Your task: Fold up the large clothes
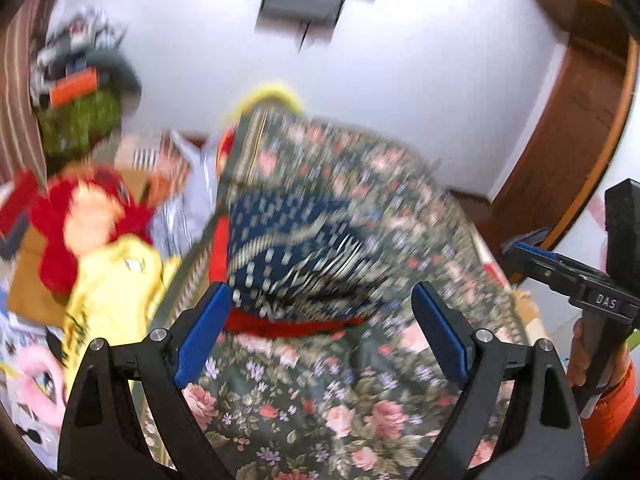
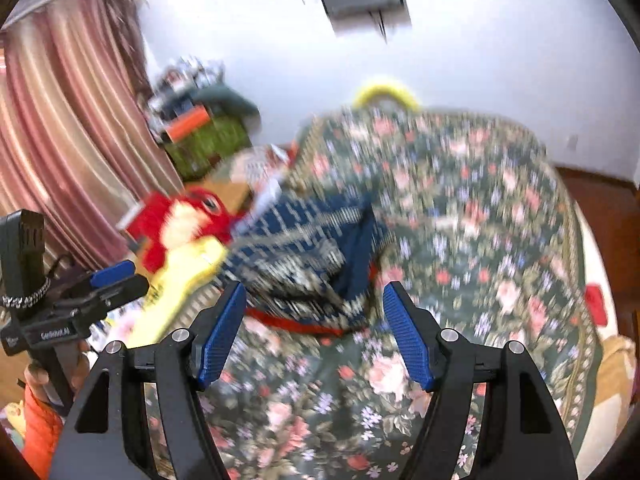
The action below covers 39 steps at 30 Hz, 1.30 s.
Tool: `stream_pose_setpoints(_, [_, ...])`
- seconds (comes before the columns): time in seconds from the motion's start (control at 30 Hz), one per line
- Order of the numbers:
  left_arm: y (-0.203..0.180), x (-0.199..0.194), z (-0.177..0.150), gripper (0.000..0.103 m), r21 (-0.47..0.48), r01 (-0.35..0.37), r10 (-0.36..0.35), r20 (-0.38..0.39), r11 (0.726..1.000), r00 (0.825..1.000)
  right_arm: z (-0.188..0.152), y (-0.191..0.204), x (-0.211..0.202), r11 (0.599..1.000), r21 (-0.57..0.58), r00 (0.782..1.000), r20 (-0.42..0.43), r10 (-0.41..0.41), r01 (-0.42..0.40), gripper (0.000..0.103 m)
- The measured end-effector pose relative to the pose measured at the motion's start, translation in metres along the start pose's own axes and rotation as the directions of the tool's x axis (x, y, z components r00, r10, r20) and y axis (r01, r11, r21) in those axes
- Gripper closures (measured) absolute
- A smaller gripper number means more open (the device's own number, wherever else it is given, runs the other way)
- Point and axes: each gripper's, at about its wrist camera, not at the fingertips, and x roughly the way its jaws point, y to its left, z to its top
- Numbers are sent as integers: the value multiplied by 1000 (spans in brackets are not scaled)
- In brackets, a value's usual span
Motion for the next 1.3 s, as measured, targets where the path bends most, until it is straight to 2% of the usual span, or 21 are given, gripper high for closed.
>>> stream_pose_setpoints(0.1, [-22, -49, 3, 11, 51, 15, -21, 118, 999, 993, -1, 20, -41, 999, -45, 993, 110, 34, -29, 35])
stream_pose_setpoints(0.2, [-43, -90, -6, 11, 100, 3, -26, 225, 995, 974, -8, 40, -86, 995, -76, 971, 227, 80, -64, 35])
stream_pose_setpoints(0.3, [-62, -125, -21, 11, 134, -33, -12, 323, 990, 946, -20, 58, -121, 992, -112, 942, 324, 92, -59, 35])
stream_pose_setpoints(0.43, [-81, -158, -44, 11, 145, -92, 20, 434, 985, 901, -41, 82, -153, 988, -155, 894, 444, 56, 15, 35])
stream_pose_setpoints(0.47, [-85, -165, -52, 11, 138, -97, 23, 458, 986, 888, -45, 86, -156, 987, -160, 887, 460, 48, 29, 35])
stream_pose_setpoints(0.57, [-91, -174, -65, 11, 125, -117, 41, 489, 985, 871, -57, 95, -161, 985, -167, 877, 478, 42, 44, 35])
stream_pose_setpoints(0.63, [-94, -176, -72, 11, 119, -139, 62, 500, 983, 864, -63, 99, -160, 986, -162, 879, 475, 43, 40, 28])
stream_pose_setpoints(0.67, [-95, -177, -76, 11, 116, -145, 67, 503, 983, 862, -64, 96, -157, 987, -155, 878, 478, 36, 44, 25])
stream_pose_setpoints(0.73, [-95, -178, -82, 10, 106, -136, 65, 500, 985, 864, -68, 96, -156, 988, -139, 873, 489, 4, 73, 12])
stream_pose_setpoints(0.83, [-93, -180, -90, 3, 81, -130, 71, 511, 988, 857, -71, 92, -157, 990, -110, 868, 495, -27, 94, 0])
stream_pose_setpoints(0.9, [-95, -182, -94, 2, 79, -146, 85, 516, 986, 852, -71, 91, -160, 989, -102, 866, 498, -46, 111, 0])
stream_pose_setpoints(1.03, [-96, -184, -97, 0, 75, -140, 83, 504, 987, 859, -70, 93, -163, 984, -115, 868, 493, -60, 133, 0])
stream_pose_setpoints(1.3, [-97, -184, -100, 0, 73, -147, 92, 501, 986, 861, -78, 96, -163, 983, -128, 869, 491, -54, 133, 0])
